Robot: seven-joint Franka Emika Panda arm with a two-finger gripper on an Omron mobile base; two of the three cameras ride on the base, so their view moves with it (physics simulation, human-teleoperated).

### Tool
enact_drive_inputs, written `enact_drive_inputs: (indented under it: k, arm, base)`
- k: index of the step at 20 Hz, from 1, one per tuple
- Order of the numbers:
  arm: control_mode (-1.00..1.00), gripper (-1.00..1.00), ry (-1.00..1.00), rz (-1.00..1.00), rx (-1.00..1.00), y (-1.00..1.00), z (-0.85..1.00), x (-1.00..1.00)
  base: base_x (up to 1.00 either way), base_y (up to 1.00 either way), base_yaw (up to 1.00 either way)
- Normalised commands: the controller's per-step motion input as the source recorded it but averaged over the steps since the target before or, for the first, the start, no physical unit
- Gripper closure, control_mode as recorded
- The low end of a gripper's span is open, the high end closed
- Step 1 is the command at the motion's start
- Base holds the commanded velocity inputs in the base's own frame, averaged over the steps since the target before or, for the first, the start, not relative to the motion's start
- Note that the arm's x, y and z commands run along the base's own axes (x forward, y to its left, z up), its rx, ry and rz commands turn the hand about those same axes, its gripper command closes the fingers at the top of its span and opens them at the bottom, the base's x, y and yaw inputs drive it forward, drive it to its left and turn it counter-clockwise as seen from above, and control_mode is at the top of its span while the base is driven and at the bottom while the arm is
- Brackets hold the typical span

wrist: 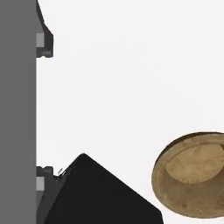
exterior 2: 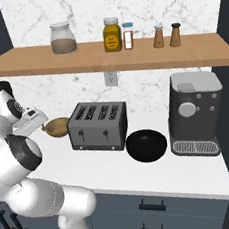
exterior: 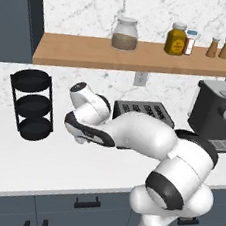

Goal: Pick up the bowls on the counter and stack them on top of one another in the open cabinet. Place the smaller bowl on top of the larger bowl.

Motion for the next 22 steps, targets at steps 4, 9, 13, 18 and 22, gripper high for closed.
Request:
enact_drive_inputs:
  k: [4, 9, 13, 18, 22]
  arm:
    - [-1.0, -1.0, 0.04, 0.14, -0.02, 0.07, -0.46, 1.0]
    - [-1.0, -1.0, 0.03, 0.02, -0.03, 0.0, -0.44, 0.95]
    - [-1.0, -1.0, 0.04, 0.0, -0.02, 0.01, -0.61, 0.66]
    - [-1.0, -1.0, 0.01, 0.0, -0.02, 0.0, -0.45, 0.52]
    - [-1.0, -1.0, 0.01, 0.0, -0.06, 0.0, -0.42, 0.47]
  base:
    - [0.0, 0.0, 0.0]
    - [0.0, 0.0, 0.0]
    - [0.0, 0.0, 0.0]
    - [0.0, 0.0, 0.0]
    - [0.0, 0.0, 0.0]
